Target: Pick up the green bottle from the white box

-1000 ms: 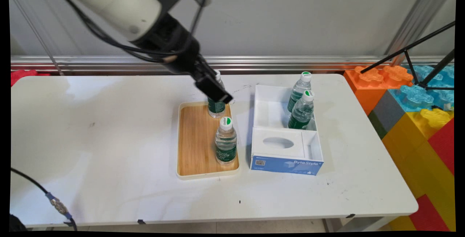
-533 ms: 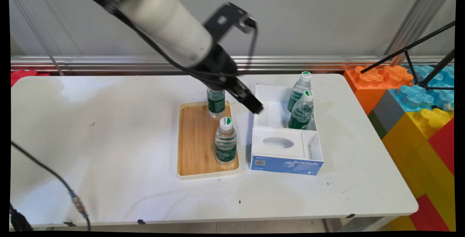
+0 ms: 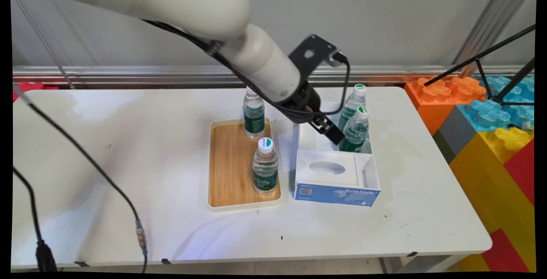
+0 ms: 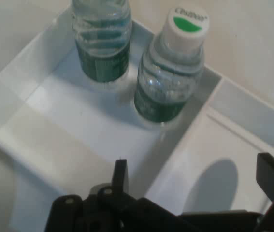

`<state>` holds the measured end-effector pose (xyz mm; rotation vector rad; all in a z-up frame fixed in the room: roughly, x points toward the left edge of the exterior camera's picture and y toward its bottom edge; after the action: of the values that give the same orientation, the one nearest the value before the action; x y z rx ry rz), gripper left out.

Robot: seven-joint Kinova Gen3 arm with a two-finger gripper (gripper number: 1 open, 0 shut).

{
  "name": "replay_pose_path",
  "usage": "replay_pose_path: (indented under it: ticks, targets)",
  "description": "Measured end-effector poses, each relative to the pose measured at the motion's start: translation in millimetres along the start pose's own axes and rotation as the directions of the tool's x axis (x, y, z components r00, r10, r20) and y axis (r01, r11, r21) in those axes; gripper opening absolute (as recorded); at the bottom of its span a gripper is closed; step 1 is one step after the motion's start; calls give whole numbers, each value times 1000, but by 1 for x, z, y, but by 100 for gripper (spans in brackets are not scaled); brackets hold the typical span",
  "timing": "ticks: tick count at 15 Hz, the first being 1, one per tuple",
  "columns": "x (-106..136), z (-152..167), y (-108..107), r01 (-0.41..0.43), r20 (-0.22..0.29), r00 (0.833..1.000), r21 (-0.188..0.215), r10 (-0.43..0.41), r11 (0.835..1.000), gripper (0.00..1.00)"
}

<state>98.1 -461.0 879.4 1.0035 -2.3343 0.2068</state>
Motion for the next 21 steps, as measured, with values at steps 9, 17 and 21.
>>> replay_pose_path:
  ticks: [9,17,21]
  targets:
    - [14,67,4,-17,-40,999,-1,17,1000,100]
    - [20,95,4,-35,-70,997,11,35,999,100]
    - [22,103,3,-40,-84,996,20,42,999,100]
